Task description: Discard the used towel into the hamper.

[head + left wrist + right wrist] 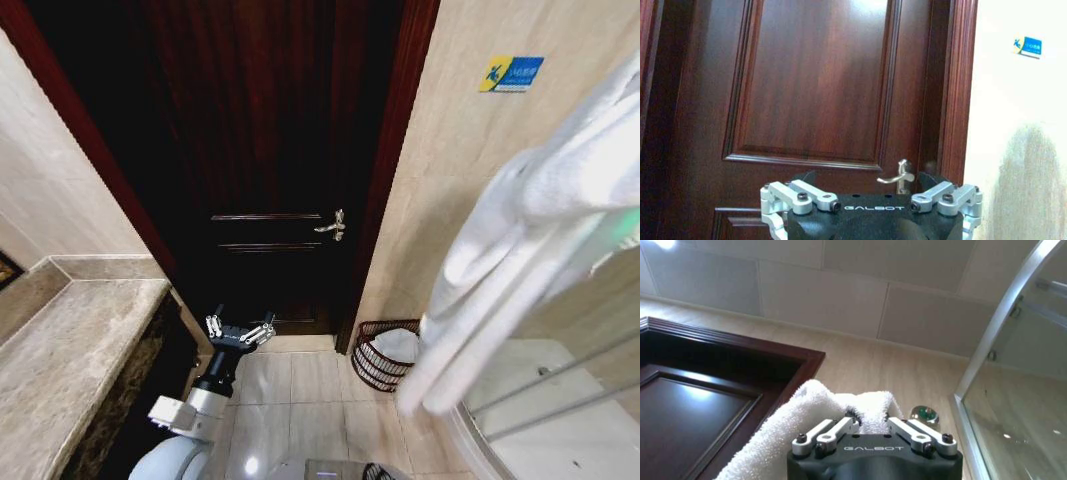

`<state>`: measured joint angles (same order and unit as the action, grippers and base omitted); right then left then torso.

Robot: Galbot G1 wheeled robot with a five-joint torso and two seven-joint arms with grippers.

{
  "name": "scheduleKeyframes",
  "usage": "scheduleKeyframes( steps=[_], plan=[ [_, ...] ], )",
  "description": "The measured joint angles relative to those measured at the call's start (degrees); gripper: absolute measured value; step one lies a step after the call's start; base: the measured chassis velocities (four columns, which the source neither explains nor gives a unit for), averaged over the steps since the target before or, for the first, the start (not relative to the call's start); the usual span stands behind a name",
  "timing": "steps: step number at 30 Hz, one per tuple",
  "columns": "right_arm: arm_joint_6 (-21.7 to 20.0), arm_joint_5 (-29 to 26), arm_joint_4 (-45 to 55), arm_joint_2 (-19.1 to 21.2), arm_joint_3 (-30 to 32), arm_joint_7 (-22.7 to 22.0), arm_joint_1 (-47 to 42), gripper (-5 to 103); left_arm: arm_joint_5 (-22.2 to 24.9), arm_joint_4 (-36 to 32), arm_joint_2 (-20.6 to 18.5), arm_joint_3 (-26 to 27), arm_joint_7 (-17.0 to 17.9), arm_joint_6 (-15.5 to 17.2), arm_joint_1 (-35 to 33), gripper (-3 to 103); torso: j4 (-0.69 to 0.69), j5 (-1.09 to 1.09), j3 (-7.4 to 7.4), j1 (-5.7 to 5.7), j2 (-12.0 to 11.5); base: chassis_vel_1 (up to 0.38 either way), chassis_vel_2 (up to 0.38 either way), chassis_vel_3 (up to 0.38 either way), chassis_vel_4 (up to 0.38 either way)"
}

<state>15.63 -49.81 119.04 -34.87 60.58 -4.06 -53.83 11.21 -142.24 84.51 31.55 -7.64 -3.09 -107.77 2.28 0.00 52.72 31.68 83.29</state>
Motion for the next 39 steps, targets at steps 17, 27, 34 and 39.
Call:
scheduleKeyframes(
  steps=[17, 27, 34, 39],
  plan=[
    [-0.14, 0.5, -5.26, 2.04, -7.73, -0.98, 12.11, 10, 0.0, 0.0, 0.0, 0.0, 0.0, 0.0, 0.0, 100, 0.0, 0.0, 0.0, 0.0, 0.0, 0.0, 0.0, 0.0, 0.0],
    [0.1, 0.92, -6.94, 2.04, -10.0, -0.64, 14.36, 10, 0.0, 0.0, 0.0, 0.0, 0.0, 0.0, 0.0, 100, -0.01, 0.0, 0.0, 0.0, 0.0, 0.0, 0.0, 0.0, 0.0],
    [0.63, 1.84, -9.01, 1.79, -13.93, -0.2, 17.72, 10, 0.0, 0.0, 0.0, 0.0, 0.0, 0.0, 0.0, 100, 0.0, 0.0, 0.0, 0.0, 0.0, 0.0, 0.0, 0.0, 0.0],
    [0.97, 2.57, -10.37, 1.29, -17.42, 0.07, 20.26, 10, 0.0, 0.0, 0.0, 0.0, 0.0, 0.0, 0.0, 100, 0.0, 0.0, 0.0, 0.0, 0.0, 0.0, 0.0, 0.0, 0.0]
  ],
)
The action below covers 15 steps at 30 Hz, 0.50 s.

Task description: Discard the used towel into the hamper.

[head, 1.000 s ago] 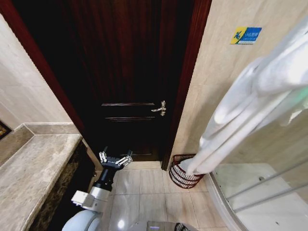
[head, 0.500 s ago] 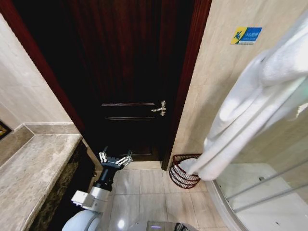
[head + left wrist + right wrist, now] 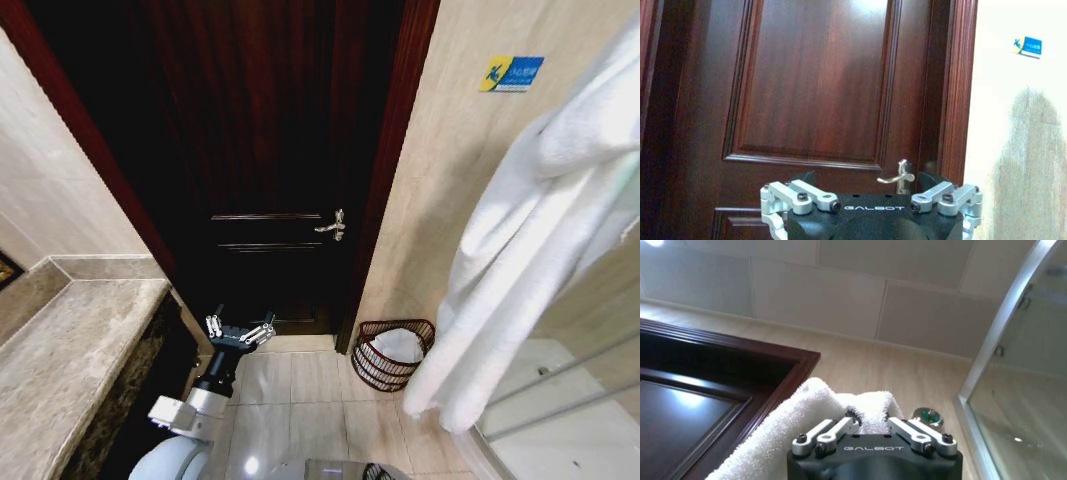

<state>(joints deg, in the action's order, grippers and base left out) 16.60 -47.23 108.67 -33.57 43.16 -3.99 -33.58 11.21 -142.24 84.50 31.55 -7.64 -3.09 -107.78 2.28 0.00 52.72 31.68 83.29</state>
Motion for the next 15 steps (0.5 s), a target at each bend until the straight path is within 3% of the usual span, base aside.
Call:
scheduleKeyframes(
  steps=[6, 15],
  plan=[
    [0.52, 1.71, -2.92, -0.98, -4.8, 0.39, 4.56, 10, 0.0, 0.0, 0.0, 0.0, 0.0, 0.0, 0.0, 100, 0.01, 0.0, 0.0, 0.0, 0.0, 0.0, 0.0, 0.0, 0.0],
    [1.24, 2.62, -6.02, -1.67, -7.02, 1.27, 7.11, 10, 0.0, 0.0, 0.0, 0.0, 0.0, 0.0, 0.0, 100, 0.0, -0.01, 0.0, 0.0, 0.0, 0.0, 0.0, 0.0, 0.0]
  ],
)
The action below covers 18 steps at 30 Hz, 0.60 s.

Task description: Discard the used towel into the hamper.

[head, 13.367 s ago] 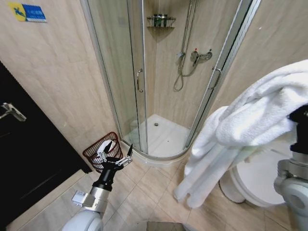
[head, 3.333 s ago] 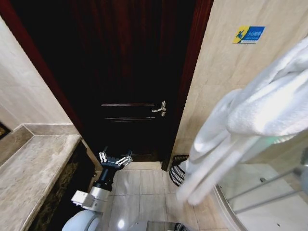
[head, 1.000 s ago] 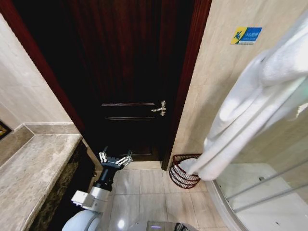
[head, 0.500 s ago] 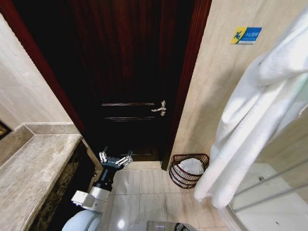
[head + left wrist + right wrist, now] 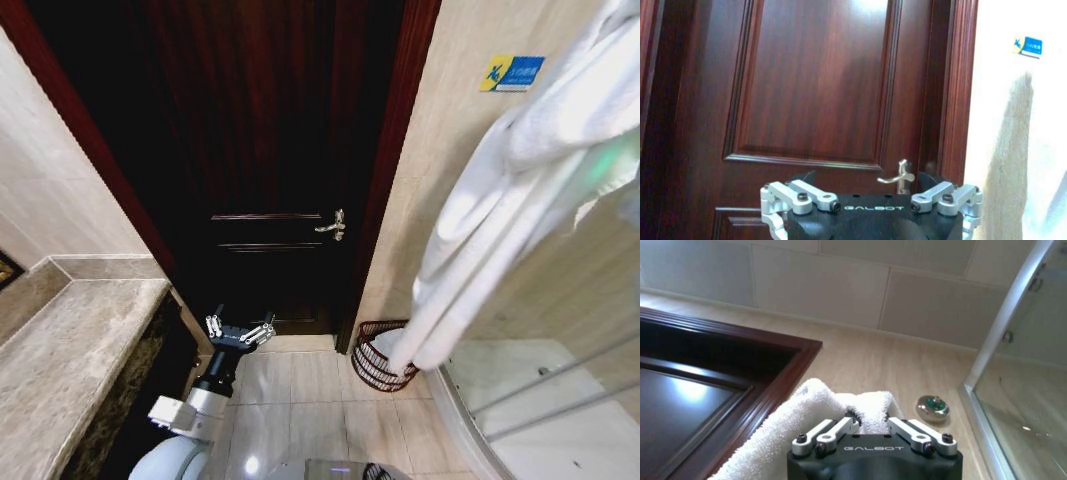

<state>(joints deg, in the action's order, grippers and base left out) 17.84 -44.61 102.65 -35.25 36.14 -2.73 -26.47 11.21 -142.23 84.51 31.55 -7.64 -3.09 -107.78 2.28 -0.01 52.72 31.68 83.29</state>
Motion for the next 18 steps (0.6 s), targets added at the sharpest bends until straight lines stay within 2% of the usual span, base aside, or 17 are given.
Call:
scheduleKeyframes(
  steps=[9, 18],
  plan=[
    [2.66, 2.05, -2.89, -3.2, -0.22, 1.36, -4.85, 10, 0.0, 0.0, 0.0, 0.0, 0.0, 0.0, 0.0, 100, 0.0, 0.03, 0.0, 0.0, 0.0, 0.0, 0.0, 0.0, 0.0],
    [8.13, 2.27, -7.33, -6.48, -1.89, 4.68, -8.22, 10, 0.0, 0.0, 0.0, 0.0, 0.0, 0.0, 0.0, 100, 0.0, 0.01, 0.0, 0.0, 0.0, 0.0, 0.0, 0.0, 0.0]
  ],
)
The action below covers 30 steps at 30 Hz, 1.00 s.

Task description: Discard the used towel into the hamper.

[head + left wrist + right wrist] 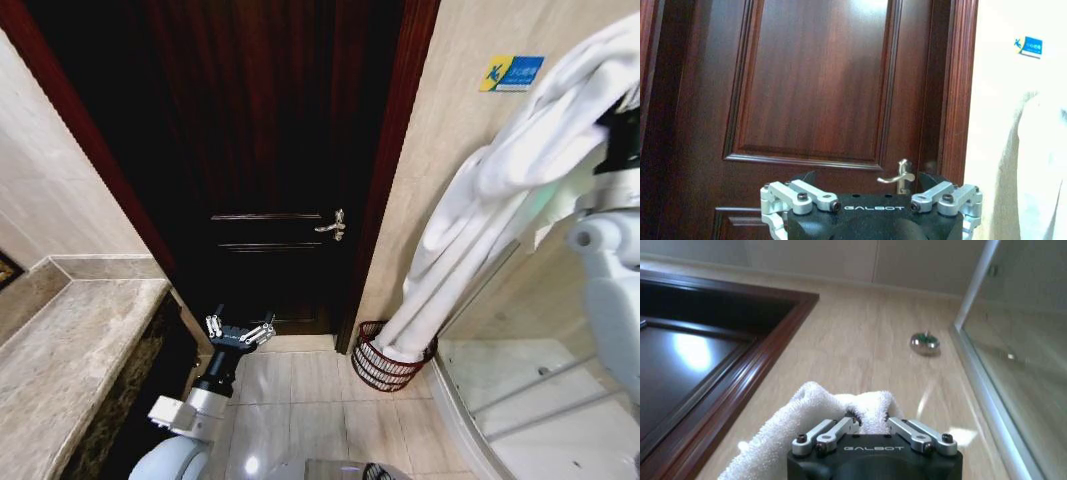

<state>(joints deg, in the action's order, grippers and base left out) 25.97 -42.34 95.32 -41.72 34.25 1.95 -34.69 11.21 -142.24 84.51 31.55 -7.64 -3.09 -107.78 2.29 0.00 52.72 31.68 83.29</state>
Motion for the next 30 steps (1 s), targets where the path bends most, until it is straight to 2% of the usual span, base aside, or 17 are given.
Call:
scheduleKeyframes(
  steps=[15, 23, 30],
  plan=[
    [3.97, 0.52, -3.88, -2.92, -1.33, 1.98, -3.36, 10, 0.0, 0.0, 0.0, 0.0, 0.0, 0.0, 0.0, 100, -0.01, 0.01, 0.0, 0.0, 0.0, 0.0, 0.0, 0.0, 0.0],
    [5.43, 0.67, -10.19, -3.24, -4.52, 3.55, 2.78, 10, 0.0, 0.0, 0.01, 0.0, 0.0, 0.0, 0.0, 100, 0.0, 0.0, 0.0, 0.0, 0.0, 0.0, 0.0, 0.0, 0.0],
    [5.7, 1.11, -14.12, -5.08, -7.72, 4.13, 9.45, 10, 0.0, 0.0, 0.0, 0.0, 0.0, 0.0, 0.0, 100, 0.0, 0.0, 0.0, 0.0, 0.0, 0.0, 0.0, 0.0, 0.0]
  ],
)
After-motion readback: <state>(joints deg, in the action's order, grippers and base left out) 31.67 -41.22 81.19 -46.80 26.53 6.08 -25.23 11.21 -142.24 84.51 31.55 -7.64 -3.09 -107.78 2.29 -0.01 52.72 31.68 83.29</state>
